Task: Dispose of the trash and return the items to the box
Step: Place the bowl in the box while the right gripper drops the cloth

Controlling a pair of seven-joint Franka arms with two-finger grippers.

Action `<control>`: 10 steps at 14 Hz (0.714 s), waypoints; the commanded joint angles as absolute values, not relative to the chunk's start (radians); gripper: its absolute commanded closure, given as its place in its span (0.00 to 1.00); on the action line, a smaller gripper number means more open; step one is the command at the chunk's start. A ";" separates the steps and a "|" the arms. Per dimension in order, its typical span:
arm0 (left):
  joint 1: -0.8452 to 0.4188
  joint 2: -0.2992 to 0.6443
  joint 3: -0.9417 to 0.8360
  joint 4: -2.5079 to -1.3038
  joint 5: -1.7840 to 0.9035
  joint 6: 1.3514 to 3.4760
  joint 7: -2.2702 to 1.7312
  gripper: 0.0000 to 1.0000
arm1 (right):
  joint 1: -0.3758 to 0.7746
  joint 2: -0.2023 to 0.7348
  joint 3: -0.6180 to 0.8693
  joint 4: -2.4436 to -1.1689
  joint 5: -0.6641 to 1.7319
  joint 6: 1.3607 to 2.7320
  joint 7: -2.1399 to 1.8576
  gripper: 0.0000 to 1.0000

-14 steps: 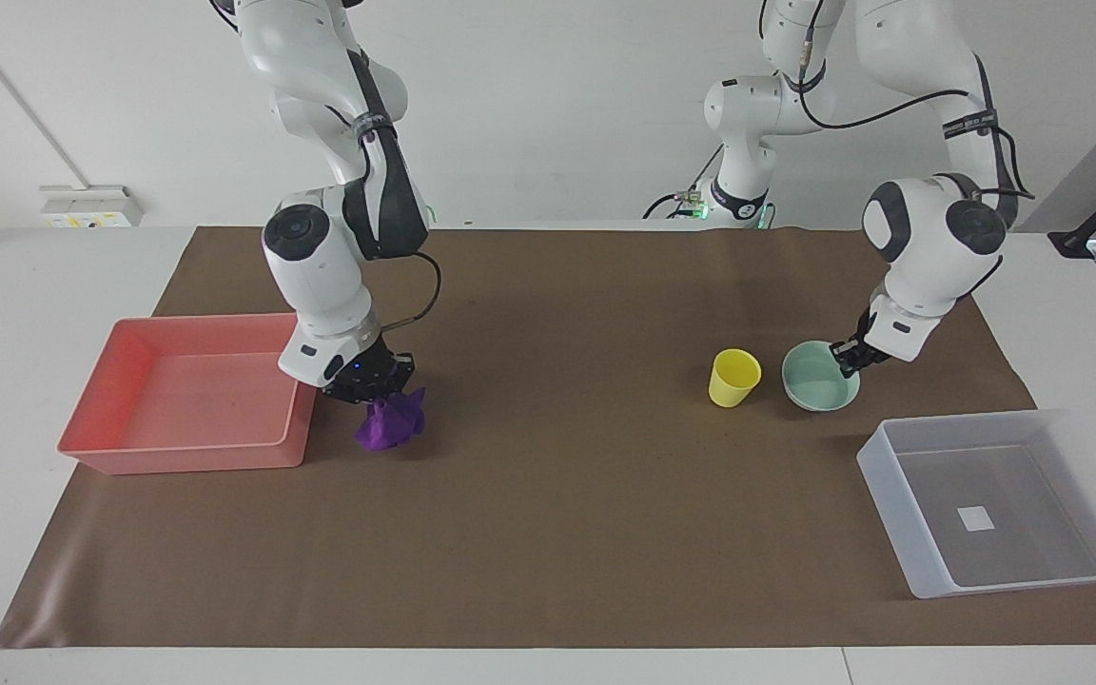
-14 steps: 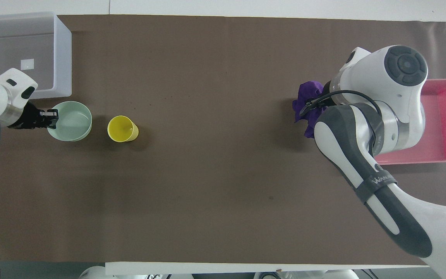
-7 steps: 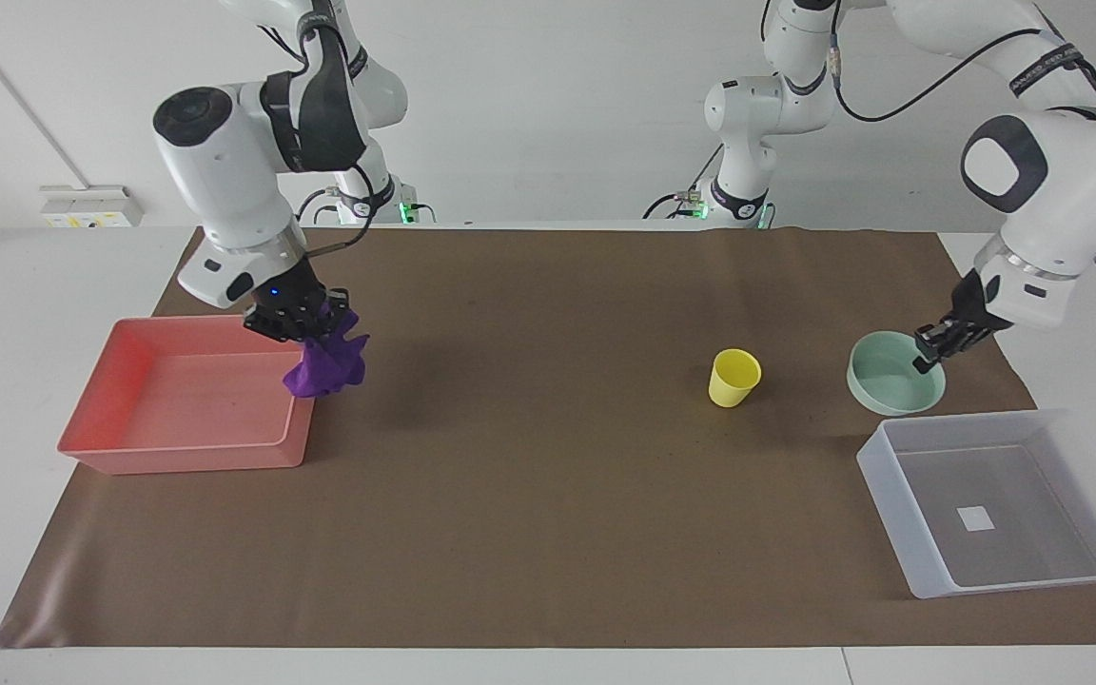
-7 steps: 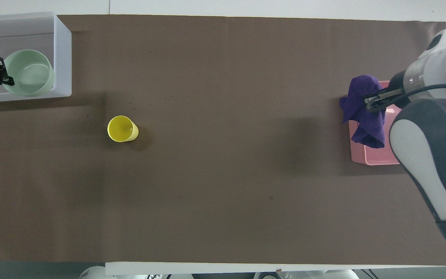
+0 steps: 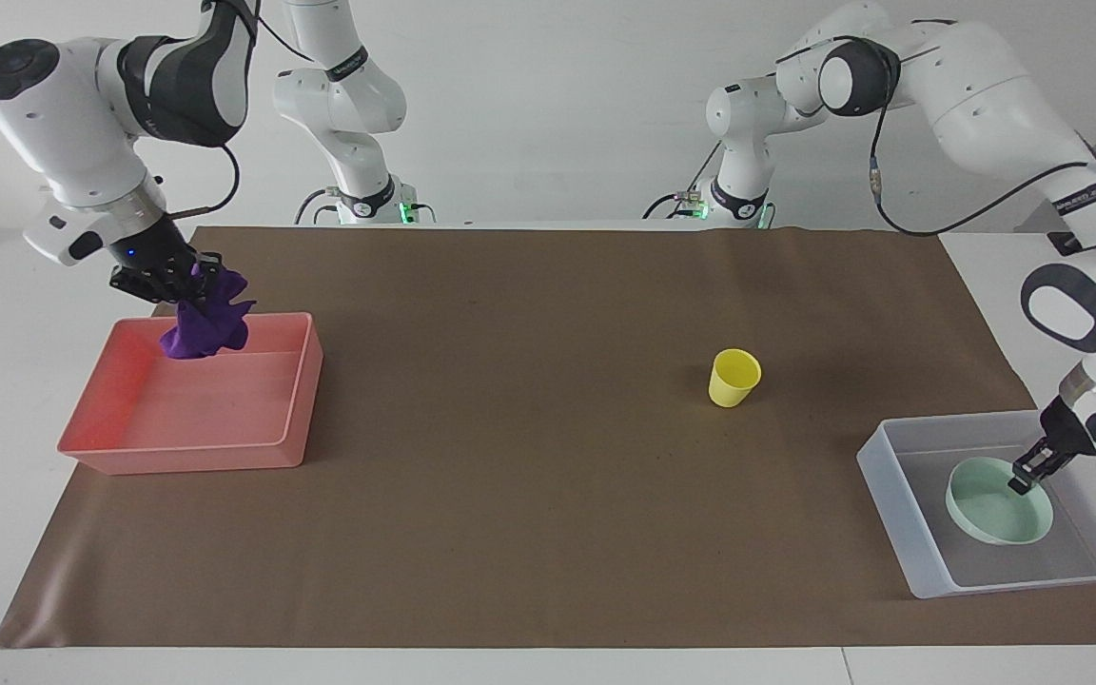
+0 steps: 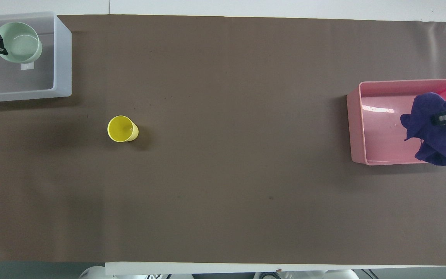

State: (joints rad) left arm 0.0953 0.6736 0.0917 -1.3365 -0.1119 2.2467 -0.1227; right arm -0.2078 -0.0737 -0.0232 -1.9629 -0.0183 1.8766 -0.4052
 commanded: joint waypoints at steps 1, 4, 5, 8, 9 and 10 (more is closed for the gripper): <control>0.107 0.703 0.089 -1.327 -0.121 2.306 -0.110 1.00 | -0.221 -0.038 -0.008 -2.058 -0.023 2.015 -0.436 1.00; 0.109 0.692 0.089 -1.373 -0.124 2.278 -0.089 1.00 | -0.213 0.040 -0.008 -2.109 -0.023 2.120 -0.434 1.00; 0.110 0.669 0.087 -1.438 -0.124 2.298 -0.086 1.00 | -0.212 0.057 -0.008 -2.115 -0.023 2.141 -0.434 0.99; 0.100 0.632 0.087 -1.525 -0.124 2.327 -0.072 0.75 | -0.225 0.078 -0.008 -2.166 -0.023 2.233 -0.437 0.96; 0.101 0.629 0.087 -1.529 -0.124 2.335 -0.037 0.40 | -0.224 0.084 -0.008 -2.167 -0.023 2.244 -0.436 0.89; 0.103 0.630 0.087 -1.523 -0.126 2.341 -0.026 0.22 | -0.219 0.087 -0.008 -2.166 -0.023 2.238 -0.433 0.69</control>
